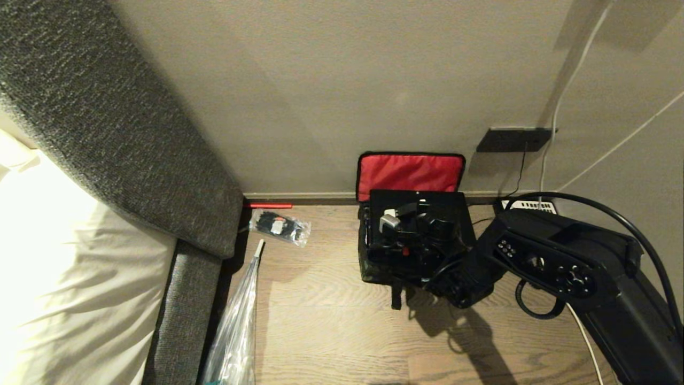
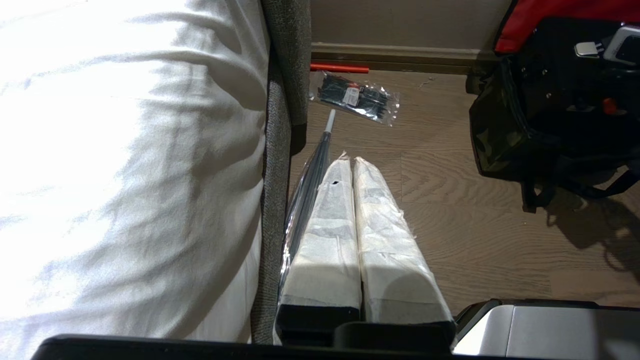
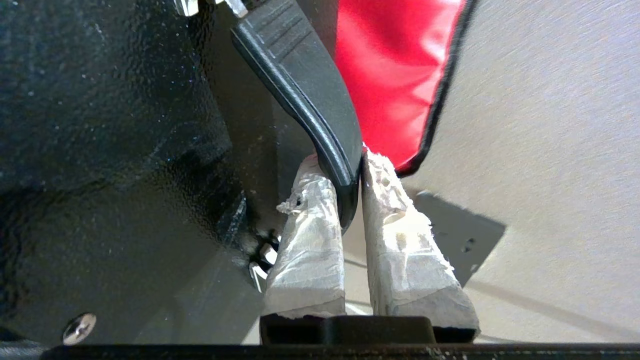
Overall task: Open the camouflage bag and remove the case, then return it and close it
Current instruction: Grip the handle
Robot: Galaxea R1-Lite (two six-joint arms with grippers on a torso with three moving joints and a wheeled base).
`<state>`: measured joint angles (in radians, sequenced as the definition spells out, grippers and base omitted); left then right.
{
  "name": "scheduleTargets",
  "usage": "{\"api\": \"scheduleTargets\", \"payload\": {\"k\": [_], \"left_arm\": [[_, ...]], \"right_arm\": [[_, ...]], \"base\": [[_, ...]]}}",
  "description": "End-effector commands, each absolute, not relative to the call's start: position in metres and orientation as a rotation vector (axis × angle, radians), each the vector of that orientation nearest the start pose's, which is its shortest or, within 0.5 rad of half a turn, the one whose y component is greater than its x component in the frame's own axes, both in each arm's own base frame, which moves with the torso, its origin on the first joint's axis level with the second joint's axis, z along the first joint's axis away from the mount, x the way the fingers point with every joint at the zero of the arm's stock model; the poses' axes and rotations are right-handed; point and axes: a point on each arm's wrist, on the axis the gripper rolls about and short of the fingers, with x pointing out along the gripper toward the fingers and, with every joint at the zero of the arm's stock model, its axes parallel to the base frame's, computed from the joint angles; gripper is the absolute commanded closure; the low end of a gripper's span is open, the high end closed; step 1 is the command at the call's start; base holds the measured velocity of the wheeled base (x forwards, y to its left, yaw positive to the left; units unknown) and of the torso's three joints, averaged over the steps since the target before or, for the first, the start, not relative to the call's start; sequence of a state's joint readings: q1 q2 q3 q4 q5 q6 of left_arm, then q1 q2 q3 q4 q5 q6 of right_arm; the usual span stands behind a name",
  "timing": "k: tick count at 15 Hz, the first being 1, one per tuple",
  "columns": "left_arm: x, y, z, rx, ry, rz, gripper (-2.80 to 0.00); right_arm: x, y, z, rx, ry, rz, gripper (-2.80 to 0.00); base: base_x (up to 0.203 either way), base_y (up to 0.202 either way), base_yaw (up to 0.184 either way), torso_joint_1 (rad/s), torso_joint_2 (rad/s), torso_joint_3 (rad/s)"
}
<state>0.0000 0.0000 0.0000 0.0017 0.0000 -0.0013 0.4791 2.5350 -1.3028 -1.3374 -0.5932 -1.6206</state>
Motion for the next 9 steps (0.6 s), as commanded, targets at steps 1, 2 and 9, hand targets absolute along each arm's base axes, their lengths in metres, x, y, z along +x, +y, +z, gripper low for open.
{"api": "scheduleTargets", "payload": {"k": [1, 2, 9], "left_arm": [[-0.023, 0.000, 0.075, -0.002, 0.002, 0.000, 0.00], [-0.023, 0.000, 0.075, -0.002, 0.002, 0.000, 0.00], [-0.023, 0.000, 0.075, -0.002, 0.002, 0.000, 0.00]], "right_arm": [[0.423, 0.215, 0.047, -1.559, -0.004, -0.164, 0.00], [0.421, 0.220, 0.047, -1.555, -0.012, -0.158, 0.00], [0.412, 0.248, 0.061, -1.523, -0.038, -0.175, 0.00]], "base": [[0.000, 0.000, 0.000, 0.000, 0.00, 0.000], [0.000, 0.000, 0.000, 0.000, 0.00, 0.000], [0.000, 0.000, 0.000, 0.000, 0.00, 0.000]]}}
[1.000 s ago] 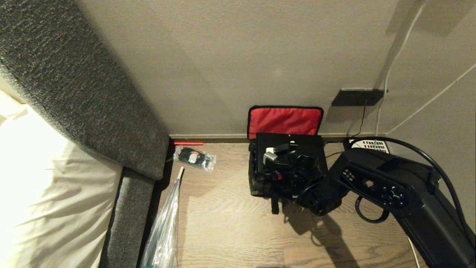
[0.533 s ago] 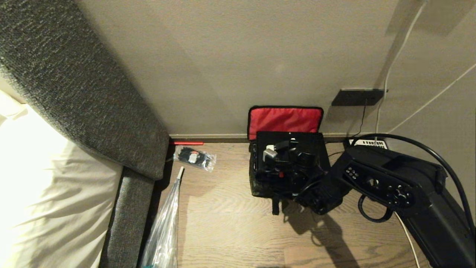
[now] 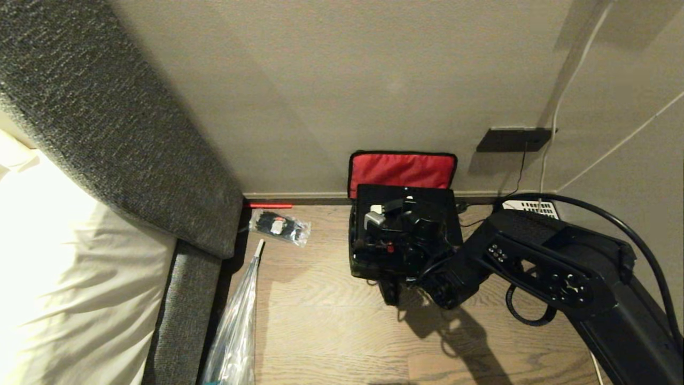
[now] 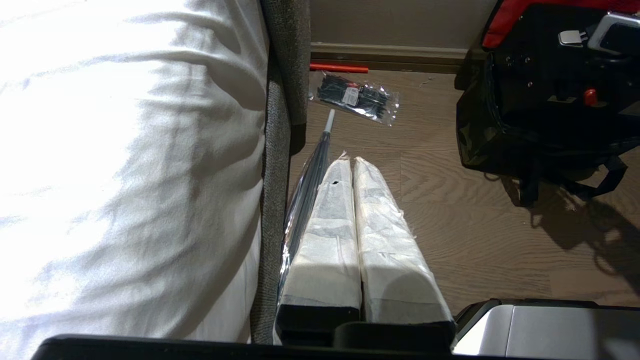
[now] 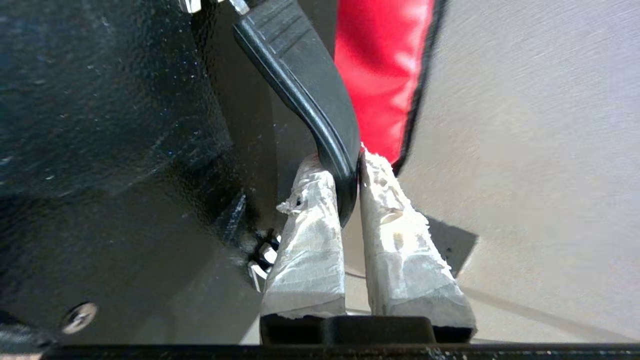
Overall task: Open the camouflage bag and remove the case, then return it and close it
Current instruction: Grip the handle
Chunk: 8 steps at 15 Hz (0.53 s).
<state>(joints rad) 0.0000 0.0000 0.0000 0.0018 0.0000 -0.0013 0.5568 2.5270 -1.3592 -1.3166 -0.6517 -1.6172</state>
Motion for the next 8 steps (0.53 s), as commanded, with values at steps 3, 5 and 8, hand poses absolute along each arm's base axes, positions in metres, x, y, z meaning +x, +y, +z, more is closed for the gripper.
{"api": "scheduleTargets", "payload": {"k": [3, 5, 8], "left_arm": [[-0.023, 0.000, 0.075, -0.002, 0.002, 0.000, 0.00], [-0.023, 0.000, 0.075, -0.002, 0.002, 0.000, 0.00], [-0.023, 0.000, 0.075, -0.002, 0.002, 0.000, 0.00]], "right_arm": [[0.409, 0.251, 0.062, -1.522, -0.039, -0.170, 0.00], [0.406, 0.249, 0.072, -1.518, -0.037, -0.181, 0.00], [0.401, 0.243, 0.081, -1.522, -0.024, -0.182, 0.00]], "base": [[0.000, 0.000, 0.000, 0.000, 0.00, 0.000], [0.000, 0.000, 0.000, 0.000, 0.00, 0.000], [0.000, 0.000, 0.000, 0.001, -0.01, 0.009]]}}
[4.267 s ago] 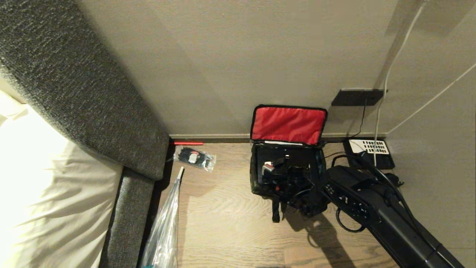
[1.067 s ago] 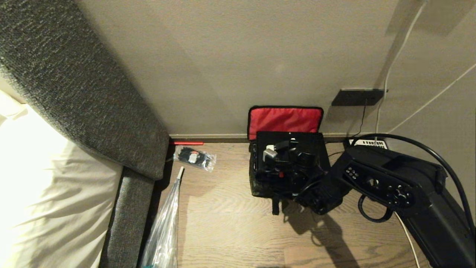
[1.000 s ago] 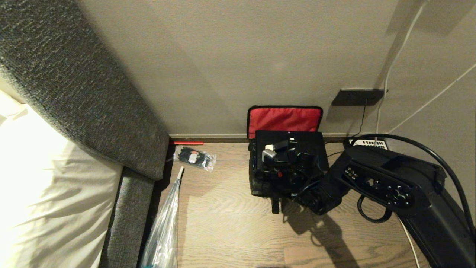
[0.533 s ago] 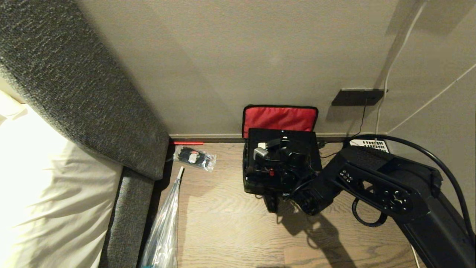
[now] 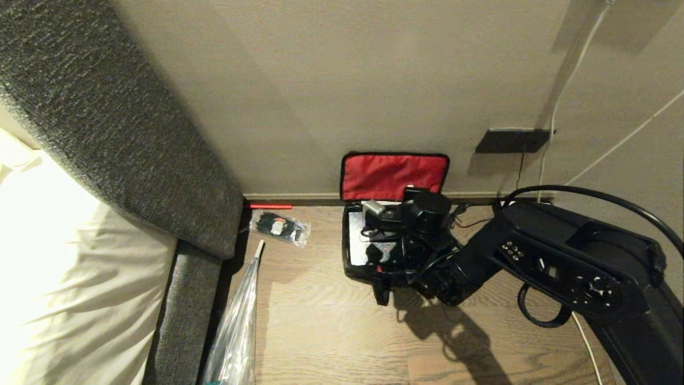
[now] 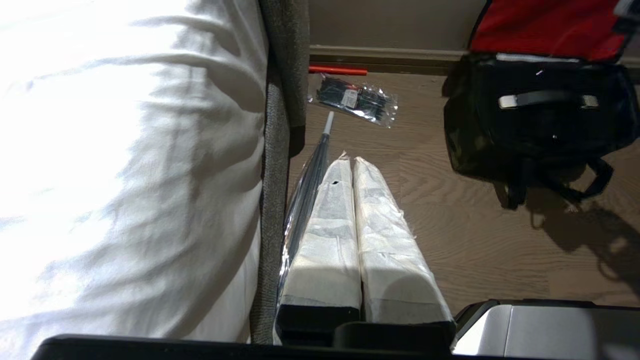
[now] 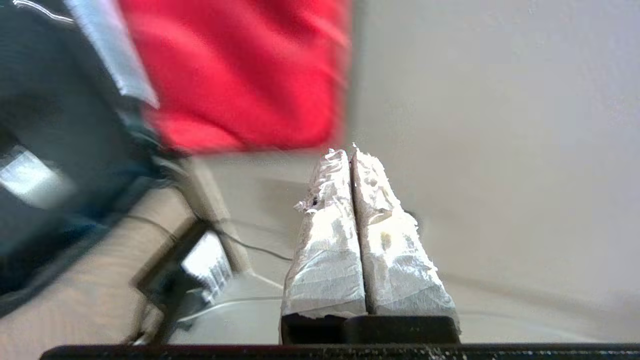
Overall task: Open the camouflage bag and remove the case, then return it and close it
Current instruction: Grip the handle
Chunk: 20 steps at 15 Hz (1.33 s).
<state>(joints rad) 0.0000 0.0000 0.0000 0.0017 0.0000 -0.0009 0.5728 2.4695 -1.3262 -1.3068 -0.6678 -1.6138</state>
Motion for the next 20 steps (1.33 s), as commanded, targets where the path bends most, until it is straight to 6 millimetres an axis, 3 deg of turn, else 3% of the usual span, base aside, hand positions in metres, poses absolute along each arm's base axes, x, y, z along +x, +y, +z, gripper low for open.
{"api": "scheduleTargets", "payload": {"k": [1, 6, 8, 11, 15, 20], "left_arm": [[-0.023, 0.000, 0.075, -0.002, 0.002, 0.000, 0.00], [-0.023, 0.000, 0.075, -0.002, 0.002, 0.000, 0.00], [-0.023, 0.000, 0.075, -0.002, 0.002, 0.000, 0.00], [-0.023, 0.000, 0.075, -0.002, 0.002, 0.000, 0.00], [-0.023, 0.000, 0.075, -0.002, 0.002, 0.000, 0.00], [-0.023, 0.000, 0.075, -0.002, 0.002, 0.000, 0.00]], "right_arm": [[0.400, 0.242, 0.082, -1.517, -0.015, -0.194, 0.00], [0.395, 0.226, 0.066, -1.541, 0.071, -0.182, 0.00], [0.392, 0.214, 0.076, -1.480, 0.120, -0.232, 0.00], [0.373, 0.179, 0.112, -1.430, 0.213, -0.310, 0.00], [0.324, 0.123, 0.165, -1.354, 0.321, -0.374, 0.00], [0.224, 0.057, 0.203, -1.255, 0.428, -0.480, 0.00]], "base": [[0.000, 0.000, 0.000, 0.000, 0.00, 0.000], [0.000, 0.000, 0.000, 0.000, 0.00, 0.000], [0.000, 0.000, 0.000, 0.000, 0.00, 0.000], [0.000, 0.000, 0.000, 0.000, 0.00, 0.000], [0.000, 0.000, 0.000, 0.000, 0.00, 0.000], [0.000, 0.000, 0.000, 0.000, 0.00, 0.000]]}}
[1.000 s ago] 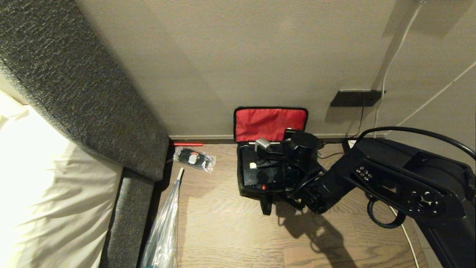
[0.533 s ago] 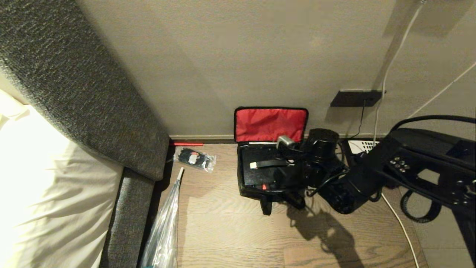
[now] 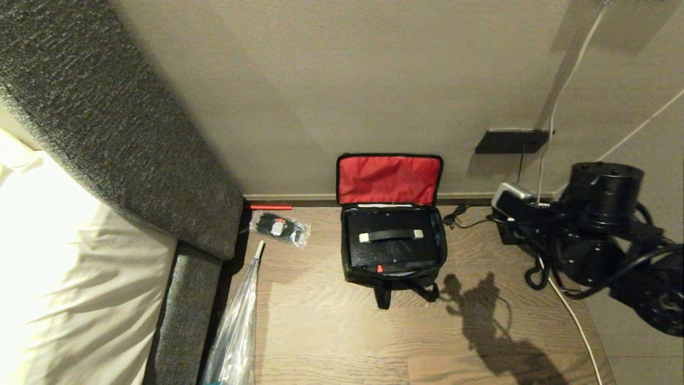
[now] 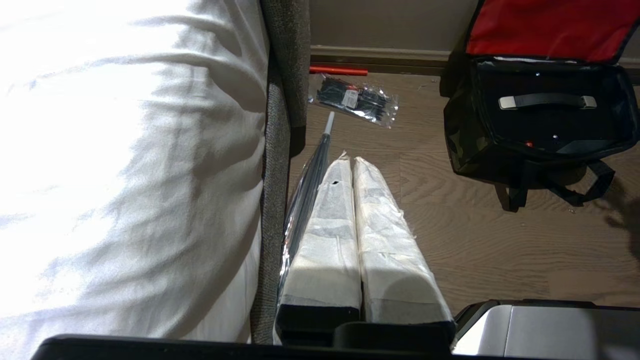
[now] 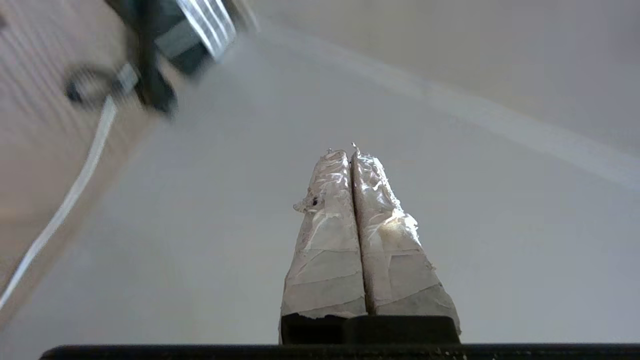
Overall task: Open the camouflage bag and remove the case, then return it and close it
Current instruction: Grip the handle
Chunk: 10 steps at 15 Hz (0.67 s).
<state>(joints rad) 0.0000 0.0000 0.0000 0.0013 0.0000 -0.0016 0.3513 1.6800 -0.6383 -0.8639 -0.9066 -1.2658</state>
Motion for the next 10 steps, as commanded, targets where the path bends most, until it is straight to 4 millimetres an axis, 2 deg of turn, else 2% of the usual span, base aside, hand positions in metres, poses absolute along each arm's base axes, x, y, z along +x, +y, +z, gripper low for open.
{"api": "scheduleTargets", "payload": {"k": [1, 3, 6, 10], "left_arm": [[-0.023, 0.000, 0.075, -0.002, 0.002, 0.000, 0.00], [-0.023, 0.000, 0.075, -0.002, 0.002, 0.000, 0.00], [-0.023, 0.000, 0.075, -0.002, 0.002, 0.000, 0.00], [-0.023, 0.000, 0.075, -0.002, 0.002, 0.000, 0.00]], "right_arm": [[0.203, 0.045, 0.210, -1.222, 0.446, -0.518, 0.00], [0.166, 0.026, 0.208, -1.146, 0.486, -0.564, 0.00], [0.120, 0.011, 0.189, -1.047, 0.542, -0.577, 0.00], [0.064, -0.003, 0.161, -1.062, 0.697, -0.517, 0.00]], "base": [[0.000, 0.000, 0.000, 0.000, 0.00, 0.000], [0.000, 0.000, 0.000, 0.000, 0.00, 0.000], [0.000, 0.000, 0.000, 0.000, 0.00, 0.000], [0.000, 0.000, 0.000, 0.000, 0.00, 0.000]]}}
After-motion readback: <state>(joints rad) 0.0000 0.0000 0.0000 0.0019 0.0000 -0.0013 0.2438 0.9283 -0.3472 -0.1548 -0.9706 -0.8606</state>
